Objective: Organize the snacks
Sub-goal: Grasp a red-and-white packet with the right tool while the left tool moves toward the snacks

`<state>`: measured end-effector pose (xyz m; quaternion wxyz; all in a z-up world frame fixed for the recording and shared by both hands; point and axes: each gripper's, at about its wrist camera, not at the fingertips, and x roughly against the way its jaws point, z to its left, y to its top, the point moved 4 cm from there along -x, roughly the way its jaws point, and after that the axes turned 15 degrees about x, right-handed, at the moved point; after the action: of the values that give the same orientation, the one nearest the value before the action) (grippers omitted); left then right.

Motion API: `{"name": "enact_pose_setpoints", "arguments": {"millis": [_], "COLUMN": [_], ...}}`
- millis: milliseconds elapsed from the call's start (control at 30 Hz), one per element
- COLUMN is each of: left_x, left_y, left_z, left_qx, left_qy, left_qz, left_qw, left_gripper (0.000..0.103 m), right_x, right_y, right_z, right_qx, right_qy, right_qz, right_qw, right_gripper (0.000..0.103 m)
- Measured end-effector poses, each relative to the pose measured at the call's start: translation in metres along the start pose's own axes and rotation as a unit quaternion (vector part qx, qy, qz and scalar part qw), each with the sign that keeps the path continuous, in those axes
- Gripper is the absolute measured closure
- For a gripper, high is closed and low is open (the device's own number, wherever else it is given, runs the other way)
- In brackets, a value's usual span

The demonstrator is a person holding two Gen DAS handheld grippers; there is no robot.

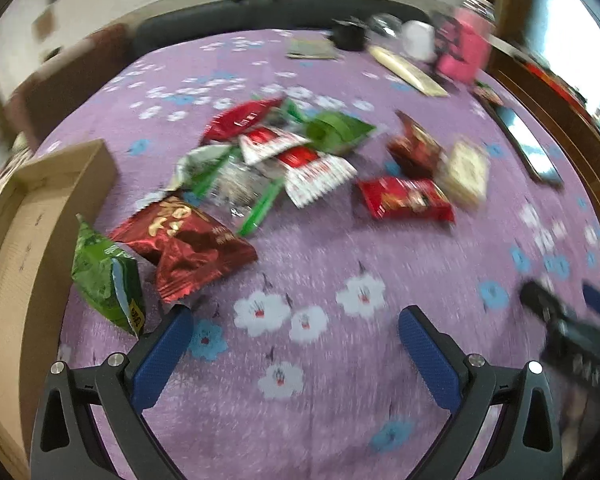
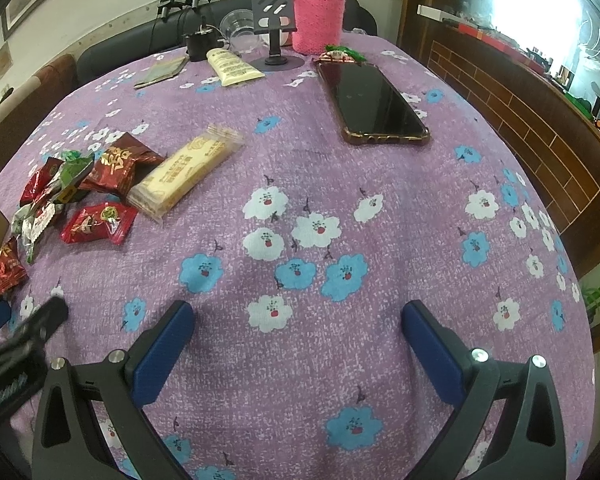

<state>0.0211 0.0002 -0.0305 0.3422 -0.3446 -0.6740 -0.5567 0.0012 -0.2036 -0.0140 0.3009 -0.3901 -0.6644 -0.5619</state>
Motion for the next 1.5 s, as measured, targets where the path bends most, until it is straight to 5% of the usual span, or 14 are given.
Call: {"name": "enact_pose_setpoints", "arguments": {"millis": [267, 400, 533, 600, 733, 833, 967, 1033, 1267, 1500], "left_x": [0.006, 0.03, 0.093, 0.127, 0.166, 0.182, 0.191, 0.192, 0.189, 0.186], "left_y": [-0.009, -0.012, -0.002, 0.006, 0.021, 0.024, 0.022, 0.02, 0.016, 0.012], "left_z": [0.001, 0.007, 0.035, 0.063, 0.123, 0.163, 0.195, 0.204, 0.205, 0.204], "left_qx": [-0.039, -0.033, -0.019, 0.002, 0.054, 0.083, 0.11, 0.115, 0.12, 0.112], "left_qy": [-0.022, -0.042, -0.09, -0.1, -0.069, -0.044, -0.04, -0.038, -0.032, -0.047], "left_qz": [0.009, -0.006, -0.079, -0.123, -0.193, -0.225, -0.231, -0.23, -0.224, -0.217], "left_qw": [0.9989, 0.9985, 0.9926, 0.9873, 0.9772, 0.9698, 0.9657, 0.9657, 0.9666, 0.9687], "left_gripper": [0.002, 0.02, 0.019, 0.017, 0.009, 0.009, 0.009, 0.009, 0.009, 0.008], "right_x": [-0.001, -0.001, 0.013, 0.044, 0.084, 0.081, 0.067, 0.052, -0.009, -0.017], "right_y": [0.002, 0.002, 0.001, 0.007, 0.026, 0.048, 0.093, 0.118, 0.164, 0.12], "right_z": [0.0, 0.001, 0.003, 0.01, 0.029, 0.061, 0.118, 0.145, 0.205, 0.209], "right_qx": [0.002, 0.004, 0.041, 0.068, 0.073, 0.095, 0.121, 0.123, 0.146, 0.22], "right_qy": [0.002, 0.0, -0.037, -0.055, -0.007, 0.044, 0.112, 0.141, 0.119, 0.109], "right_qz": [0.005, 0.002, -0.002, -0.048, -0.108, -0.094, -0.091, -0.071, -0.01, 0.047], "right_qw": [1.0, 1.0, 0.998, 0.995, 0.991, 0.99, 0.982, 0.98, 0.982, 0.968], "right_gripper": [0.0, 0.0, 0.009, 0.01, 0.01, 0.014, 0.039, 0.04, 0.04, 0.053]}}
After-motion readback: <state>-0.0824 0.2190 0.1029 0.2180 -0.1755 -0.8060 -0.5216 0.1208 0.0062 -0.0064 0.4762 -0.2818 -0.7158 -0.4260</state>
